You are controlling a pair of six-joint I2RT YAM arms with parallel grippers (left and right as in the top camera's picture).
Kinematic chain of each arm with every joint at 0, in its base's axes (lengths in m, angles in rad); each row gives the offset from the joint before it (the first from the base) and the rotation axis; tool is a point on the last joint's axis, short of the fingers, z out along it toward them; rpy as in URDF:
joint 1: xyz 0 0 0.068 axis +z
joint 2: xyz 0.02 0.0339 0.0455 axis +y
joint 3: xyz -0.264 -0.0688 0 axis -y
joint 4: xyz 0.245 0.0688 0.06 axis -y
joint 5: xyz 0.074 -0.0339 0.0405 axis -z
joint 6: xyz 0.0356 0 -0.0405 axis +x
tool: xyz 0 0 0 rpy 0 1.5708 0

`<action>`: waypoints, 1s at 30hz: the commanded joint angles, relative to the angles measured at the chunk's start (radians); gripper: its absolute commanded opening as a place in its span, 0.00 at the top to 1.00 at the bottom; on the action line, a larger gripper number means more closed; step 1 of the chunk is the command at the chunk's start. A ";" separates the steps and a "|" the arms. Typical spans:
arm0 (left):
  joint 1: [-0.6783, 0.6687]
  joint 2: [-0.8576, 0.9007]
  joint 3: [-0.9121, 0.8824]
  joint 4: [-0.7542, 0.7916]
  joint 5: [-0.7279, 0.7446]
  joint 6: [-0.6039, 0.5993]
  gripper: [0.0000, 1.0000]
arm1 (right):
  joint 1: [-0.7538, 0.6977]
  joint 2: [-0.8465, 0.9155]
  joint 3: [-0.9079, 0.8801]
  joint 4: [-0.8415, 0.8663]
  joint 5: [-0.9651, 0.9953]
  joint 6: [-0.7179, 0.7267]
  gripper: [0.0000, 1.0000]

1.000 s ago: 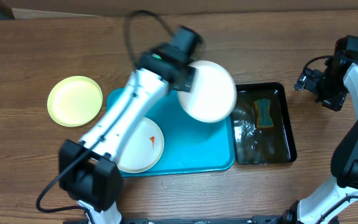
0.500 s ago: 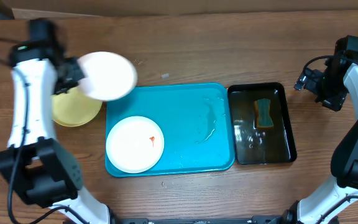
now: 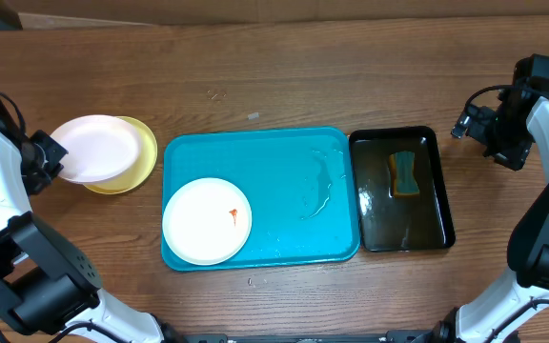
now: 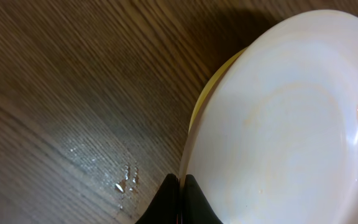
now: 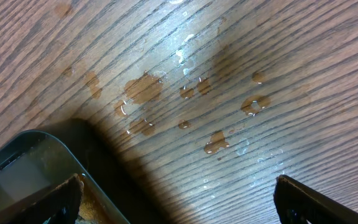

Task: Clean dirty plates on tray and stack at the side
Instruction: 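Carry the white plate left and stack it on the yellow plate, then release the plate and move the left gripper to the lower white plate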

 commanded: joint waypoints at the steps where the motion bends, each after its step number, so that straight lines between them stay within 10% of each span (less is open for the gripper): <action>1: -0.005 0.013 -0.035 0.032 0.011 -0.014 0.96 | 0.003 -0.011 0.010 0.005 -0.005 0.003 0.00; 7: -0.006 0.012 -0.034 0.036 0.109 0.012 0.56 | 0.003 -0.011 0.010 0.005 -0.005 0.003 0.00; 19: -0.014 -0.201 -0.031 -0.204 0.348 0.078 0.59 | 0.003 -0.011 0.010 0.005 -0.005 0.003 0.00; 30: -0.198 -0.488 -0.031 -0.374 0.274 0.096 0.55 | 0.003 -0.011 0.010 0.005 -0.005 0.003 0.00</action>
